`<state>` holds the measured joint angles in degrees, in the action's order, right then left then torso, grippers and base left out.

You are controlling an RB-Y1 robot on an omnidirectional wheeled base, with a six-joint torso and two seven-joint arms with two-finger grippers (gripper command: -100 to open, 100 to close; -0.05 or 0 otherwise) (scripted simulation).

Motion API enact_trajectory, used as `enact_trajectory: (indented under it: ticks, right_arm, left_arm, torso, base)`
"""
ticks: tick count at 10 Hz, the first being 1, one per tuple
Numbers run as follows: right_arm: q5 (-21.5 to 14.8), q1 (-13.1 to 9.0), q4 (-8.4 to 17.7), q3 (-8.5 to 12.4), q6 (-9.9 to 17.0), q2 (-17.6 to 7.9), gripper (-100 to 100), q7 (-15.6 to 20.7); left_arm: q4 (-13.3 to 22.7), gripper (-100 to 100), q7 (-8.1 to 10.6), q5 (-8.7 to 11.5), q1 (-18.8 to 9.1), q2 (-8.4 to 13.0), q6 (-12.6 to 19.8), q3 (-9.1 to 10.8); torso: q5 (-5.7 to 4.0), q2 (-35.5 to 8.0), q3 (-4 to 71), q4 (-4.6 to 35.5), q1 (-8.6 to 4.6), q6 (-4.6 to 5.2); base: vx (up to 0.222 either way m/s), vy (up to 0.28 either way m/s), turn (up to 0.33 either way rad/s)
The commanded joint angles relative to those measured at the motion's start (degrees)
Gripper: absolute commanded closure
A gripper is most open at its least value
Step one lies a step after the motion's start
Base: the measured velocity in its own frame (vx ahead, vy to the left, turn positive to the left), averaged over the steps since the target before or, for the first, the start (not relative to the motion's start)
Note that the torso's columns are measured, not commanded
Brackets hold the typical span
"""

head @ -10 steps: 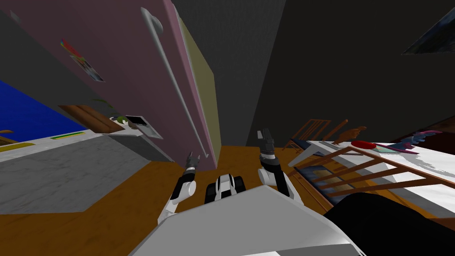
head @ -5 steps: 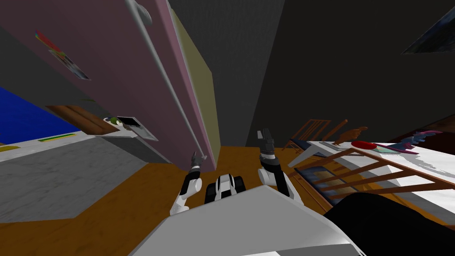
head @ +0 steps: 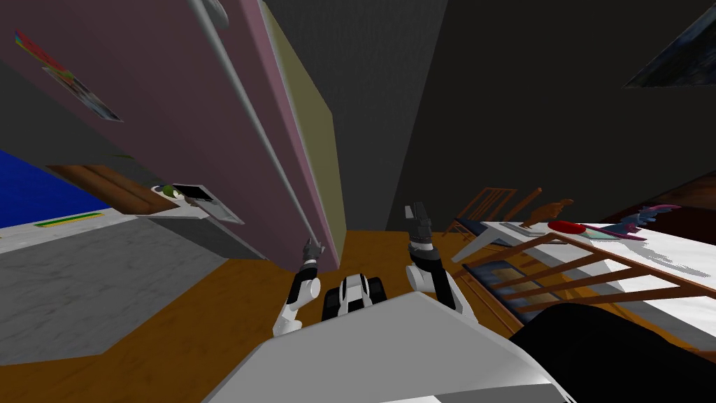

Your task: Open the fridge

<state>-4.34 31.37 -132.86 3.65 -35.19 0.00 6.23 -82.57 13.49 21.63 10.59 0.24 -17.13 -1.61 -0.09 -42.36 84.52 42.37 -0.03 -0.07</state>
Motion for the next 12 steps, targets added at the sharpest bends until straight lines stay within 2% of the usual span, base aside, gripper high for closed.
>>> enact_trajectory:
  ticks: [1,2,5,6,7,9,10,12]
  right_arm:
    - [0.0,0.0,0.0,0.0,0.0,0.0,0,0.0]
    - [0.0,0.0,0.0,0.0,0.0,0.0,0,0.0]
    - [0.0,0.0,0.0,0.0,0.0,0.0,0,0.0]
    - [0.0,0.0,0.0,0.0,0.0,0.0,0,0.0]
    - [0.0,0.0,0.0,0.0,0.0,0.0,0,0.0]
    - [0.0,0.0,0.0,0.0,0.0,0.0,0,0.0]
    - [0.0,0.0,0.0,0.0,0.0,0.0,0,0.0]
    - [0.0,0.0,0.0,0.0,0.0,0.0,0,0.0]
  left_arm:
    - [-0.8,100,0.89,-0.1,0.3,1.4,0.2,-2.26]
    - [-0.8,100,0.89,-0.1,0.3,1.4,0.2,-2.26]
    - [-2.0,100,2.24,-0.2,0.8,3.5,0.5,-5.64]
    - [-2.0,100,2.24,-0.2,0.8,3.5,0.5,-5.64]
    - [-2.4,100,2.68,-0.3,1.0,4.2,0.6,-6.77]
    - [-3.2,100,3.58,-0.4,1.3,5.6,0.8,-9.02]
    - [-3.2,100,3.58,-0.4,1.3,5.6,0.8,-9.02]
    - [-4.0,100,4.47,-0.5,1.6,6.9,1.0,-11.28]
  torso:
    - [-0.07,-0.3,-0.1,0.0,0.10,0.10]
    - [-0.05,-0.4,-0.2,0.0,0.25,0.06]
    - [-0.12,0.0,0.0,0.1,0.46,-0.27]
    - [-0.14,0.1,0.1,0.2,0.53,-0.35]
    - [-0.18,0.2,0.1,0.2,0.34,-0.50]
    - [-0.14,0.0,0.0,0.2,0.16,-0.17]
    - [-0.07,-0.2,-0.1,0.2,0.02,0.02]
    - [-0.17,0.2,0.1,0.2,0.05,-0.11]
  base:
    - [-0.154,0.230,-0.203]
    - [-0.172,0.239,-0.115]
    - [-0.247,0.279,-0.165]
    - [-0.248,0.231,-0.072]
    - [-0.234,0.184,-0.072]
    - [-0.284,0.226,-0.162]
    - [-0.170,0.236,-0.069]
    - [-0.181,0.246,-0.135]
